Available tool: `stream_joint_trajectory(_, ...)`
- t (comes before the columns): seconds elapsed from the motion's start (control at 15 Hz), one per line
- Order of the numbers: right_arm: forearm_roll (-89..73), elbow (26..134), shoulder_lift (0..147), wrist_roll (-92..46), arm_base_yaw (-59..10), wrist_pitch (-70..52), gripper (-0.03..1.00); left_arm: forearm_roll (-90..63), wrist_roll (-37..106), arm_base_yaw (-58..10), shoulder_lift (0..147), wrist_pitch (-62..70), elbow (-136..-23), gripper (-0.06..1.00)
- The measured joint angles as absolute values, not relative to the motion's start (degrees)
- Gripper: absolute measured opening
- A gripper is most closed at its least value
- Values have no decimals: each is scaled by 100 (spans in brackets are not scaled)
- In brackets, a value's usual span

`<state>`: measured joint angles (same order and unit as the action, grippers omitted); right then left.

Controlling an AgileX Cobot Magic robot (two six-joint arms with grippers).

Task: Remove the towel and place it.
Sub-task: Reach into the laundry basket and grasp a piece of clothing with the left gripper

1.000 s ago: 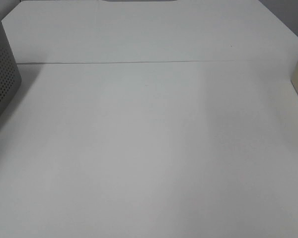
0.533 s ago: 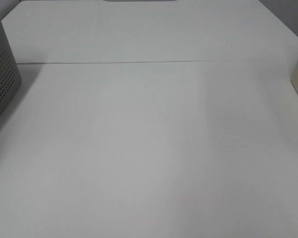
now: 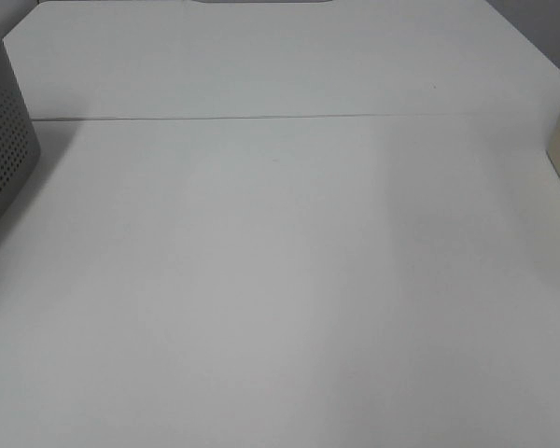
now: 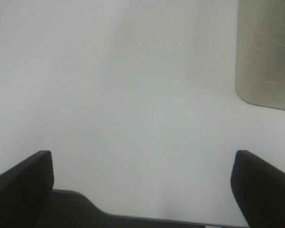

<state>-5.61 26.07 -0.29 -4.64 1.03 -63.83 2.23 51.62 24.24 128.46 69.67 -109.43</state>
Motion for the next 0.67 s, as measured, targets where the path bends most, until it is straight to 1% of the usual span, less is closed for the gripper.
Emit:
stream_joint_trajectory(0.13,-561,2607,-29,-464,103,-6383,97,218,5128,2435,12846,6967,-10943,68)
stream_joint_trajectory(0.67,-561,2607,-29,-464,103,-6383,97,206,4767,2435,12846,6967,-10943,67)
